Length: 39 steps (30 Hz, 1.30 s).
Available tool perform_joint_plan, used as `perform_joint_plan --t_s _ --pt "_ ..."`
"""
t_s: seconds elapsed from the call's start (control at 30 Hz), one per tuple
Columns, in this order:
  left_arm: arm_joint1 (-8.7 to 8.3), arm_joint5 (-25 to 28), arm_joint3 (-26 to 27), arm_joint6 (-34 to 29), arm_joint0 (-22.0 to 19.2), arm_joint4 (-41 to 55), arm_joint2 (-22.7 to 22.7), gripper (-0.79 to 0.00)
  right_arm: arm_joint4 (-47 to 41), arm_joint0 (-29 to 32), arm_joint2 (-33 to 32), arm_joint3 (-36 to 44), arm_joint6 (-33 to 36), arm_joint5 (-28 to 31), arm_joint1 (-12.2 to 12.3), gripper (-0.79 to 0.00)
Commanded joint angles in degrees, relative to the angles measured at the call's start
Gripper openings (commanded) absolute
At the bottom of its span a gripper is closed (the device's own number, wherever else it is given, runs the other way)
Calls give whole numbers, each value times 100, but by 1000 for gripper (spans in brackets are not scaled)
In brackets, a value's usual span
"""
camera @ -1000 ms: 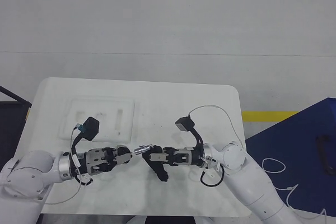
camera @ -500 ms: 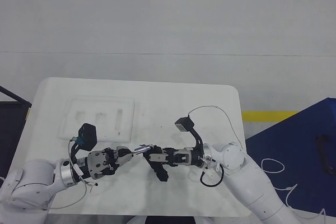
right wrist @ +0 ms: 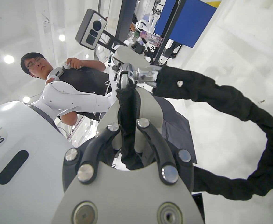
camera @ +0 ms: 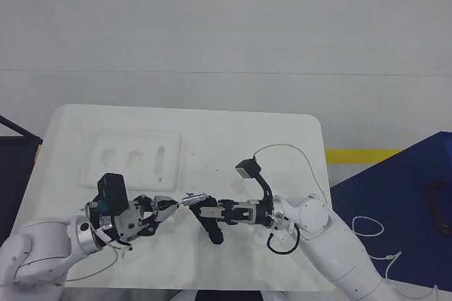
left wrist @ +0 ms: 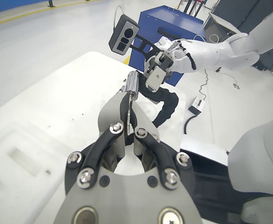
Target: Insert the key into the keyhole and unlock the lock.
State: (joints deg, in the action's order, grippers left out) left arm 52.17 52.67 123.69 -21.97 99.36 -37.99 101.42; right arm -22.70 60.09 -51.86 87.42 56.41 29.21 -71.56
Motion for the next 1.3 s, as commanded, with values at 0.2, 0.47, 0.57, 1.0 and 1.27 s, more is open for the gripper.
perform_joint_plan --t_s 0.2,0.47,0.57,1.0,1.27 --pt "158 -162 462 2509 276 -3675 45 -785 -16 -21 48 -5 -42 -1 -22 -785" --pt "151 -829 313 4414 592 -6007 -241 -785 -58 -91 123 -106 -22 -54 -52 -785" --pt "151 -829 313 4414 592 -6007 -241 -785 -58 -91 123 -106 -22 -54 -52 -785" --pt "151 -829 313 4414 592 -6007 -241 -739 70 70 2 132 -217 -254 -20 -785" --pt "149 -1323 504 4917 714 -6166 134 0 316 68 -52 102 -318 -434 -6 -785"
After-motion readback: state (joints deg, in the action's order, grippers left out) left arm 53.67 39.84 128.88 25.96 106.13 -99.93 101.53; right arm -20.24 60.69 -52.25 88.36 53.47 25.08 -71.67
